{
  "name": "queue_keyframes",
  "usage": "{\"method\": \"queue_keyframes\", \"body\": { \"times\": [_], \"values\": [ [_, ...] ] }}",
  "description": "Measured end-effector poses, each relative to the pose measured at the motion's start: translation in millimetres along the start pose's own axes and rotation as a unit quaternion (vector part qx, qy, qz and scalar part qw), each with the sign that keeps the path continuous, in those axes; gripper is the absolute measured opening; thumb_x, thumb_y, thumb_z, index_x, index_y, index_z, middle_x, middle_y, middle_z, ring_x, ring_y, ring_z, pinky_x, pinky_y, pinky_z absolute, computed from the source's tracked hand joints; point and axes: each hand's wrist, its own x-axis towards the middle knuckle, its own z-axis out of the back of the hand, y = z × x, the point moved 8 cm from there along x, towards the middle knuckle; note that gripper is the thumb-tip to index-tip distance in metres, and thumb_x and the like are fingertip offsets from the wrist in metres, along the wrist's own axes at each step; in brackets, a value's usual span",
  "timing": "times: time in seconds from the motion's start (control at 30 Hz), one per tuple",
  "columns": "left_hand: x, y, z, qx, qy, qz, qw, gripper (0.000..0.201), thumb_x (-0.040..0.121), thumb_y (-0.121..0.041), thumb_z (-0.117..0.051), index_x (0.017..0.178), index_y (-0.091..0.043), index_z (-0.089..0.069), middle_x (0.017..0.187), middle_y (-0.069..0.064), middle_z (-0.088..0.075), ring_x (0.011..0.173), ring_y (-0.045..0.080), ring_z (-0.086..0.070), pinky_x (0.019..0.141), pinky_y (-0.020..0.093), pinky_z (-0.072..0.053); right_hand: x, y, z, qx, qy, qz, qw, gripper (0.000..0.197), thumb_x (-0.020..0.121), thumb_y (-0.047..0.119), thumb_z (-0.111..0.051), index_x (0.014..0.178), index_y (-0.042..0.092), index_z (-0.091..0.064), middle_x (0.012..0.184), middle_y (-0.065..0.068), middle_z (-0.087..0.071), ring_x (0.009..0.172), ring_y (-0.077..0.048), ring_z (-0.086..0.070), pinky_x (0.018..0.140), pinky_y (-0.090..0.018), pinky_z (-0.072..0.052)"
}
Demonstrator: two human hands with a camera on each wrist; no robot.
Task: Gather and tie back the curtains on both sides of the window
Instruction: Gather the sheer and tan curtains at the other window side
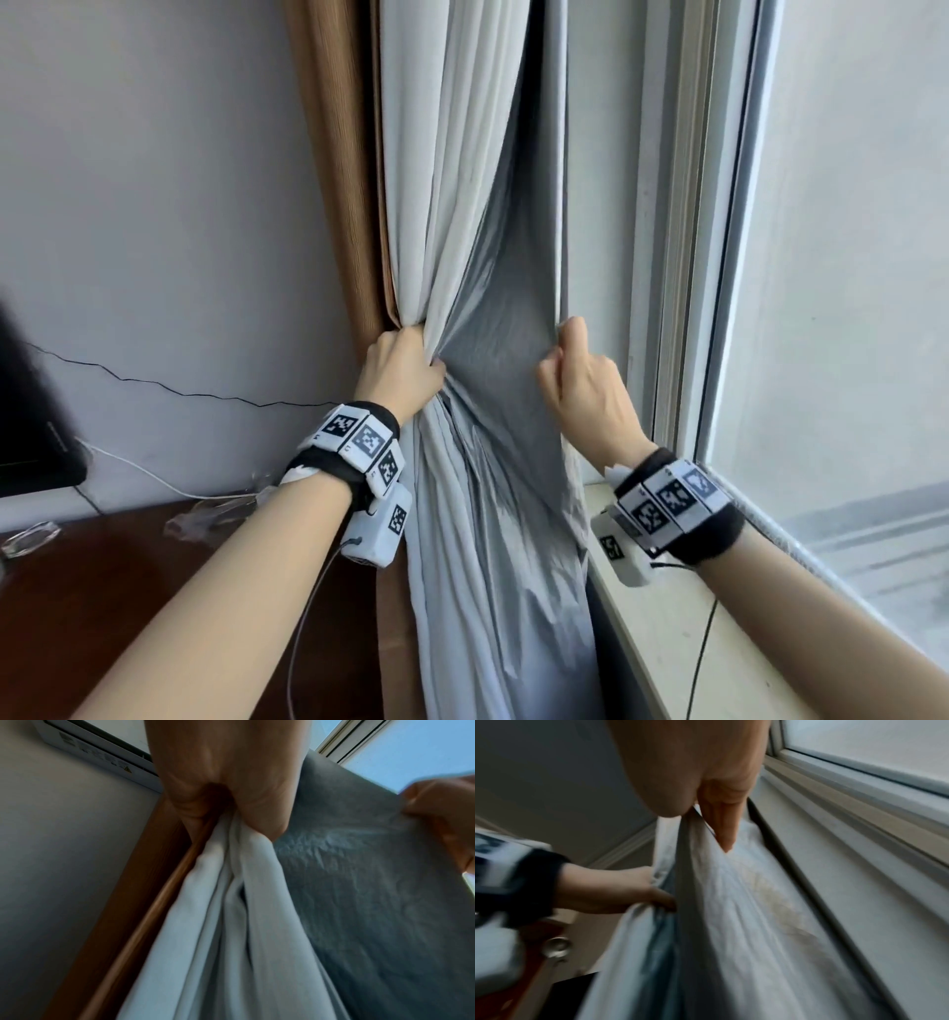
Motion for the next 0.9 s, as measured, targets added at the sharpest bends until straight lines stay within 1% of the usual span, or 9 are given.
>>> {"method": "queue_keyframes", "body": {
  "times": [0.13,0.27,0.4,0.5,0.6,0.67,0.73,0.8,0.9],
  "values": [
    [-1,-8,-10,-0.023,0.032,0.009,0.999,0.033,0.082,-0.025,-0.062,0.112,-0.010,-0.064,0.109,0.017,-0.065,0.103,0.037,-0.061,0.087,0.037,-0.052,-3,37,-13,-0.061,0.051,0.049,0.996,0.013,0.095,0.010,-0.043,0.087,0.010,-0.032,0.060,0.002,-0.041,0.040,-0.010,-0.025,0.041,-0.021,-0.012],
    [-3,-17,-16,-0.060,0.076,0.008,0.995,0.037,0.076,-0.036,-0.062,0.112,-0.025,-0.064,0.110,0.009,-0.068,0.105,0.033,-0.061,0.085,0.033,-0.053,7,51,-41,-0.094,0.083,0.086,0.988,0.013,0.084,-0.007,-0.053,0.091,-0.001,-0.044,0.070,-0.012,-0.048,0.041,-0.023,-0.037,0.040,-0.015,-0.005],
    [-5,-14,-18,-0.077,0.116,-0.005,0.990,0.030,0.073,-0.033,-0.063,0.102,-0.025,-0.064,0.102,-0.001,-0.070,0.101,0.022,-0.064,0.085,0.030,-0.053,11,40,-68,-0.027,0.140,0.021,0.990,0.023,0.086,-0.011,-0.038,0.106,-0.001,-0.038,0.088,-0.014,-0.053,0.051,-0.020,-0.036,0.047,-0.029,-0.020],
    [-6,-9,-11,-0.096,0.130,-0.005,0.987,0.032,0.067,-0.024,-0.064,0.099,-0.024,-0.063,0.095,-0.002,-0.069,0.097,0.020,-0.064,0.083,0.028,-0.050,1,40,-79,0.005,0.165,0.025,0.986,0.038,0.084,-0.012,-0.038,0.121,-0.002,-0.035,0.100,-0.018,-0.054,0.053,-0.010,-0.036,0.046,-0.021,-0.021],
    [-7,-6,-7,-0.174,0.145,0.005,0.974,0.033,0.067,-0.035,-0.058,0.098,-0.026,-0.067,0.100,-0.006,-0.070,0.102,0.015,-0.062,0.092,0.031,-0.048,-20,42,-93,0.034,0.181,0.033,0.982,0.067,0.081,-0.016,-0.039,0.144,-0.009,-0.017,0.115,-0.029,-0.054,0.076,-0.034,-0.055,0.061,-0.020,-0.037],
    [-5,-2,-5,-0.195,0.111,0.015,0.975,0.031,0.077,-0.048,-0.061,0.098,-0.027,-0.069,0.101,-0.009,-0.071,0.104,0.012,-0.062,0.094,0.030,-0.047,-37,44,-105,0.012,0.201,0.034,0.979,0.080,0.080,-0.015,-0.041,0.149,-0.007,-0.002,0.117,-0.034,-0.056,0.085,-0.042,-0.058,0.065,-0.034,-0.047],
    [-5,3,-2,-0.126,0.038,0.023,0.991,0.038,0.076,-0.052,-0.065,0.101,-0.024,-0.071,0.099,-0.004,-0.072,0.100,0.016,-0.065,0.087,0.027,-0.050,-49,40,-117,0.039,0.200,0.012,0.979,0.085,0.080,-0.011,-0.042,0.152,0.000,0.003,0.091,-0.028,-0.060,0.072,-0.040,-0.058,0.062,-0.045,-0.050],
    [-9,2,2,-0.077,-0.016,0.041,0.996,0.031,0.078,-0.041,-0.065,0.101,-0.021,-0.070,0.102,0.009,-0.070,0.103,0.030,-0.063,0.085,0.031,-0.052,-55,27,-123,0.079,0.163,-0.040,0.983,0.075,0.085,-0.004,-0.042,0.152,0.008,-0.009,0.079,-0.015,-0.061,0.062,-0.032,-0.057,0.055,-0.041,-0.048],
    [-8,0,2,-0.061,-0.014,0.049,0.997,0.029,0.083,-0.030,-0.059,0.107,-0.016,-0.068,0.112,0.022,-0.062,0.111,0.040,-0.054,0.093,0.036,-0.049,-82,1,-135,0.006,0.145,-0.117,0.982,0.053,0.091,0.014,-0.044,0.143,0.014,-0.031,0.091,-0.012,-0.067,0.074,-0.035,-0.063,0.058,-0.032,-0.040]
  ]
}}
